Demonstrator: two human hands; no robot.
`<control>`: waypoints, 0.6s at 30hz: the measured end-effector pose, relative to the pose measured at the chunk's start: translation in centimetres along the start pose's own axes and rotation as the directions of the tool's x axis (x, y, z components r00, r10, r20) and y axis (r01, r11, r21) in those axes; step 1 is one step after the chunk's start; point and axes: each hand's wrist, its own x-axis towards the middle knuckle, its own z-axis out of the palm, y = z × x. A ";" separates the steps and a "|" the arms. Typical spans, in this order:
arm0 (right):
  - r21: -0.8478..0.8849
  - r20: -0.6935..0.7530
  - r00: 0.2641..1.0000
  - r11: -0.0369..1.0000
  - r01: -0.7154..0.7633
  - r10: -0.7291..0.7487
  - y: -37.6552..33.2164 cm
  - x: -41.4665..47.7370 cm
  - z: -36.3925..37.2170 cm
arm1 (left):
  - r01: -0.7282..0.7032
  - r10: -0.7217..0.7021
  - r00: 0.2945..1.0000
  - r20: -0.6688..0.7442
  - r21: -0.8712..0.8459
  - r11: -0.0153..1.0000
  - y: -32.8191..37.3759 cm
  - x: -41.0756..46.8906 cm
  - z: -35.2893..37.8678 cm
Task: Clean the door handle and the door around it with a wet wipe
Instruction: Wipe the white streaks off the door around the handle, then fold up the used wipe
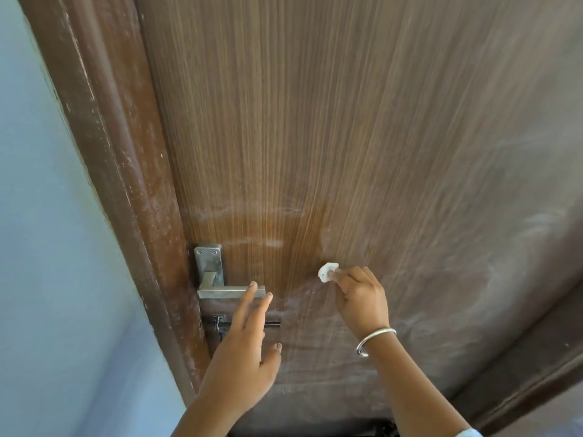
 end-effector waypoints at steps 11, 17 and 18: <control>0.701 0.416 0.878 0.533 -0.475 0.235 -4.5 2.3 -7.8 | -0.369 0.368 0.927 -0.071 0.000 0.929 5.4 4.1 -2.5; 0.741 0.616 0.721 0.076 -0.667 0.318 -4.6 -1.9 -11.6 | -0.427 0.423 0.904 -0.060 -0.150 0.892 6.7 3.7 -0.5; 0.735 0.631 0.691 0.016 -0.678 0.354 -4.3 -3.0 -12.1 | -0.426 0.427 0.903 -0.042 -0.205 0.881 7.0 3.2 0.3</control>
